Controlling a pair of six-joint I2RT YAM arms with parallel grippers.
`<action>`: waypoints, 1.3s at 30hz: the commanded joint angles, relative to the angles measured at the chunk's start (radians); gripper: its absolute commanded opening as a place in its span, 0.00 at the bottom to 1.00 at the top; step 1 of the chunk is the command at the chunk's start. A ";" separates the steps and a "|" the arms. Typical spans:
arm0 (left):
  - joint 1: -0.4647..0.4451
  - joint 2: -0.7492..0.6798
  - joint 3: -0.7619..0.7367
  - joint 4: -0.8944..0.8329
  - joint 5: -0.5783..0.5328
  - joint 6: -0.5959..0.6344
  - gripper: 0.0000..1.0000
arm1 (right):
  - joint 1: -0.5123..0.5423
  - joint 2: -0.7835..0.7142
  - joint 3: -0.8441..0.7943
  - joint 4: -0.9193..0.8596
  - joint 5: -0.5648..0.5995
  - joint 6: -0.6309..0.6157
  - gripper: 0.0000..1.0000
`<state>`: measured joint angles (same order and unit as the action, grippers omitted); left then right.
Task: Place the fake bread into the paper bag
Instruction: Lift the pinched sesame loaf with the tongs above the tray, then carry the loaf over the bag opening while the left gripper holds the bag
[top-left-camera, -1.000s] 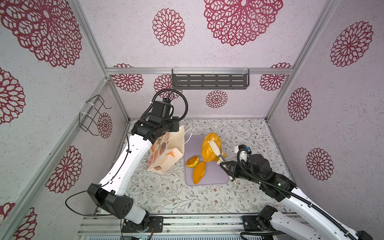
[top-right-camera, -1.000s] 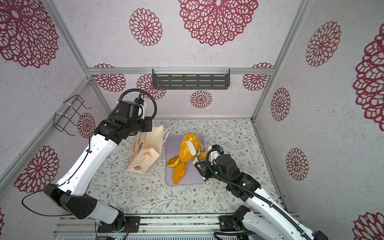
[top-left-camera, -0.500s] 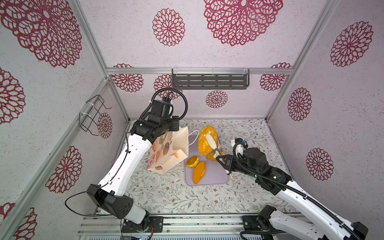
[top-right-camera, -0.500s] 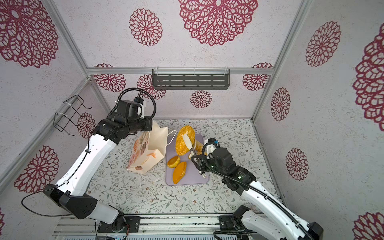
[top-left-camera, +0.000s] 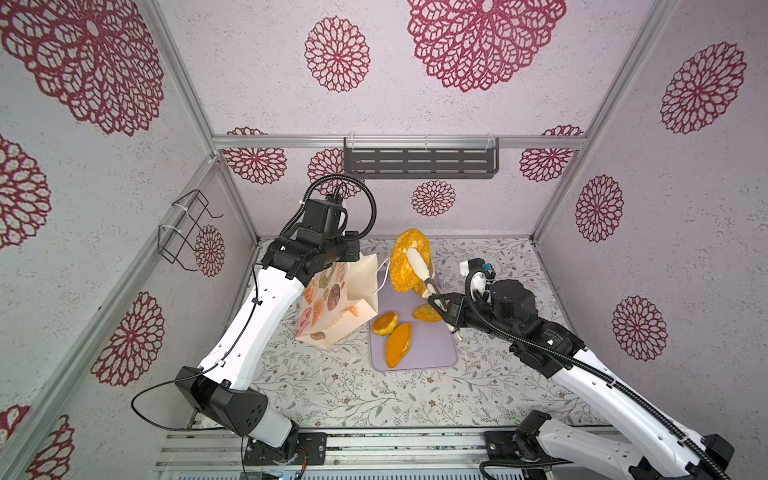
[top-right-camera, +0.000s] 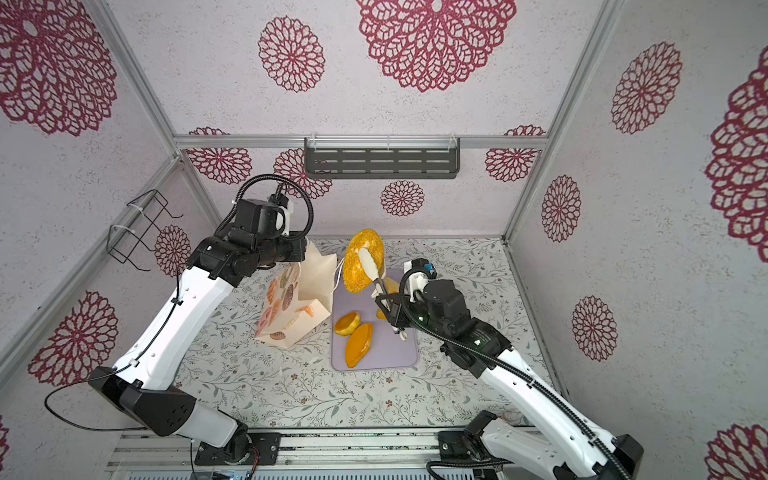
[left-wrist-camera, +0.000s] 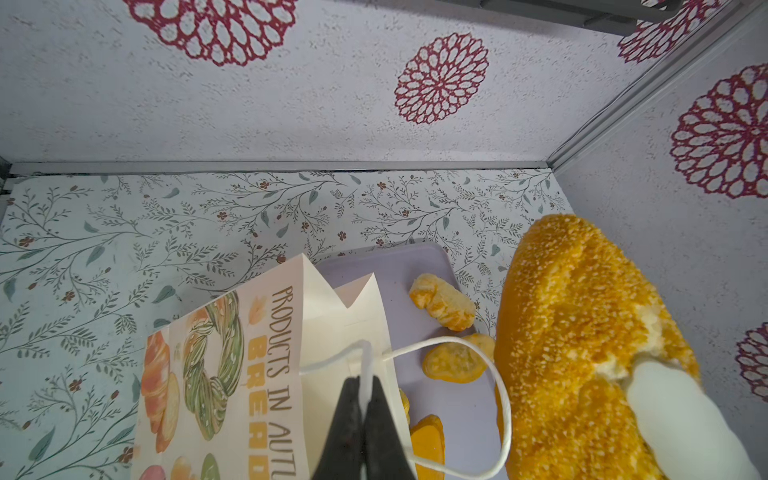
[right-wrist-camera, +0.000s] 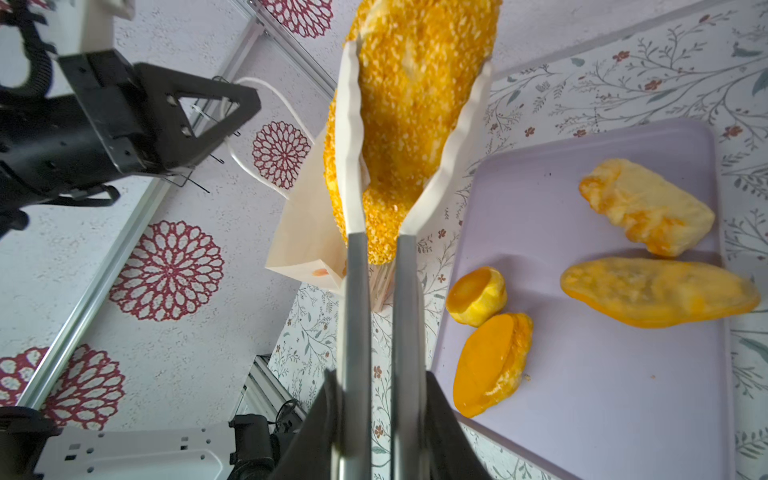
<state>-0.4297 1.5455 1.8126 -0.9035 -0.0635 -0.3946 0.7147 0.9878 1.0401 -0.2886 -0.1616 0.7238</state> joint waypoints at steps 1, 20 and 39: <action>-0.011 0.007 0.020 0.003 0.010 -0.003 0.00 | -0.008 0.002 0.081 0.078 0.000 -0.060 0.18; -0.021 0.004 0.007 0.021 0.029 -0.023 0.00 | -0.010 0.140 0.168 0.144 -0.068 -0.037 0.17; -0.022 0.013 0.020 0.020 0.023 -0.026 0.00 | 0.085 0.262 0.130 0.267 -0.077 0.008 0.13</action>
<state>-0.4427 1.5459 1.8126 -0.9020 -0.0422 -0.4202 0.7876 1.2621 1.1522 -0.1314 -0.2474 0.7437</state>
